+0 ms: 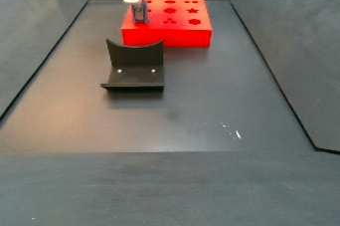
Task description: Insert the arch object.
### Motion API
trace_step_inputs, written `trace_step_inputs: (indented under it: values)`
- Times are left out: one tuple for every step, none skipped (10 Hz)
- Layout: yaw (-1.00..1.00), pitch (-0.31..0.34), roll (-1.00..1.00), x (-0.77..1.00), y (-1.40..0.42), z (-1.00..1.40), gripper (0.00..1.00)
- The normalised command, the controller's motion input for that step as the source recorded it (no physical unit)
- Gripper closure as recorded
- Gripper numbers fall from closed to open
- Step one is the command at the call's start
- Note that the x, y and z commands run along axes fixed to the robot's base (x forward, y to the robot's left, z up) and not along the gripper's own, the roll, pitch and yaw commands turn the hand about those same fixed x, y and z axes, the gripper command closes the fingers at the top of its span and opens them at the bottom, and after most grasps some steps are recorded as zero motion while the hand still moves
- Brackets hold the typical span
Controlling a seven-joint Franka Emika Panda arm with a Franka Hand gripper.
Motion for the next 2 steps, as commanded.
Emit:
trace_step_inputs:
  values:
    - [-0.06,0.000,0.06,0.00,0.00,-0.24,1.00]
    - [0.00,0.000,0.00,0.00,0.00,0.00,1.00]
